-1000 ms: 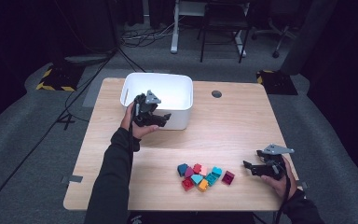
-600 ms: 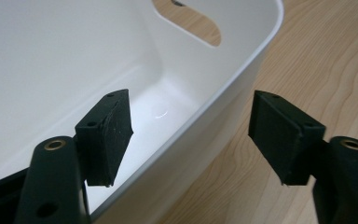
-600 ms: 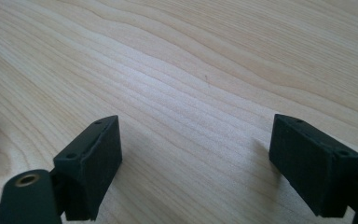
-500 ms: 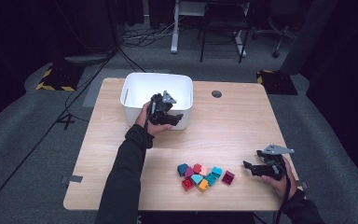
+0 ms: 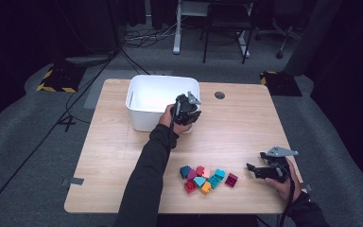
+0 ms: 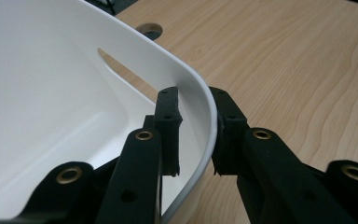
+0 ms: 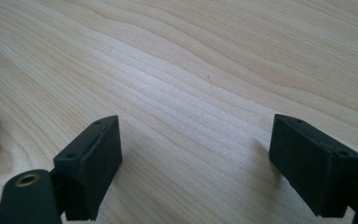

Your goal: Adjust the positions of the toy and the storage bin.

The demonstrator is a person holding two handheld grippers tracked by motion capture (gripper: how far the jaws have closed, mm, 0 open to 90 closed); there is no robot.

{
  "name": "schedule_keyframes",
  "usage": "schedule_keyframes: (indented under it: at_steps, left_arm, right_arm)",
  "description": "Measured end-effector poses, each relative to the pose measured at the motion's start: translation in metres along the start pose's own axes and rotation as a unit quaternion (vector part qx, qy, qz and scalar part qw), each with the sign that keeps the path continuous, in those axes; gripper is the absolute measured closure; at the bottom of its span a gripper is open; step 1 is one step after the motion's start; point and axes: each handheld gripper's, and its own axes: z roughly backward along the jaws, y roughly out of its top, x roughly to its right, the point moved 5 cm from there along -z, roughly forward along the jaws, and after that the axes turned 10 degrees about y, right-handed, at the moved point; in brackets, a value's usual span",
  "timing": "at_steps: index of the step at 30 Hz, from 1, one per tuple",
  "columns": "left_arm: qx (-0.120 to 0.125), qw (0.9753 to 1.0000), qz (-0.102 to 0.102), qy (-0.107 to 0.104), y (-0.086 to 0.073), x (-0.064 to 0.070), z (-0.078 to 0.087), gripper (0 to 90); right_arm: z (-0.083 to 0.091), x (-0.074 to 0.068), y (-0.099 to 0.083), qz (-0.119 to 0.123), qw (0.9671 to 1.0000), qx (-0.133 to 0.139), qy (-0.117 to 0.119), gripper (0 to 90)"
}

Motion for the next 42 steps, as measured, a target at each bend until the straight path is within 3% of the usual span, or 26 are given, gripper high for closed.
schedule_keyframes:
  at_steps: [4, 7, 8, 10, 15, 19, 20, 23, 27, 31, 33, 35, 39, 40, 42]
  left_arm:
    - [0.002, 1.0, 0.001, 0.005, 0.006, 0.011, -0.005, 75.9]
    - [0.007, 0.9999, 0.001, 0.008, 0.016, 0.033, -0.011, 75.9]
    - [0.007, 0.9999, 0.001, 0.008, 0.016, 0.033, -0.011, 75.8]
    - [0.014, 0.9996, 0.014, 0.019, 0.024, 0.05, -0.017, 75.8]
    - [0.016, 0.9994, 0.012, 0.027, 0.037, 0.074, -0.026, 75.5]
    - [0.014, 0.9995, 0.005, 0.026, 0.044, 0.09, -0.03, 75.2]
    - [0.021, 0.9996, 0.01, 0.018, 0.046, 0.095, -0.032, 75.2]
    - [0.022, 0.9995, 0.012, 0.021, 0.051, 0.105, -0.035, 75.0]
    - [0.018, 0.9997, 0.0, 0.017, 0.056, 0.117, -0.038, 74.1]
    - [0.018, 0.9997, -0.005, 0.015, 0.057, 0.121, -0.038, 71.5]
    - [0.029, 0.9992, -0.023, 0.011, 0.056, 0.122, -0.035, 67.5]
    - [0.031, 0.9994, -0.015, 0.004, 0.055, 0.123, -0.032, 65.5]
    - [0.037, 0.9991, -0.023, 0.004, 0.053, 0.12, -0.022, 52.3]
    - [0.044, 0.9989, -0.014, 0.001, 0.052, 0.12, -0.019, 45.7]
    - [0.05, 0.9985, -0.022, -0.002, 0.05, 0.113, -0.008, 43.3]
  right_arm:
    - [0.0, 0.0, 0.0, 0.0, 1.0, 0.0, 0.001, 17.1]
    - [0.0, -0.001, 0.0, -0.002, 1.0, 0.0, 0.002, 17.1]
    - [0.0, -0.001, 0.0, -0.002, 1.0, 0.0, 0.002, 17.1]
    - [0.0, -0.001, 0.0, -0.002, 1.0, 0.0, 0.002, 17.1]
    - [0.0, 0.0, 0.0, 0.002, 1.0, -0.001, 0.002, 17.1]
    - [0.0, 0.0, 0.0, 0.002, 1.0, 0.001, 0.002, 17.1]
    - [0.0, -0.001, 0.0, 0.001, 1.0, 0.001, 0.002, 17.1]
    - [0.0, -0.001, 0.0, 0.001, 1.0, 0.001, 0.003, 17.1]
    - [0.0, -0.001, 0.0, 0.002, 1.0, 0.0, 0.004, 17.2]
    - [0.0, -0.001, 0.0, 0.002, 1.0, 0.0, 0.005, 17.1]
    - [0.0, -0.001, 0.0, 0.002, 1.0, 0.0, 0.005, 17.1]
    - [0.0, -0.001, 0.0, 0.002, 1.0, 0.0, 0.006, 17.2]
    - [0.0, -0.001, 0.0, 0.002, 1.0, 0.001, 0.006, 17.1]
    - [0.0, -0.001, 0.0, 0.002, 1.0, 0.001, 0.006, 17.1]
    - [0.0, -0.001, 0.0, 0.002, 1.0, 0.001, 0.006, 17.1]
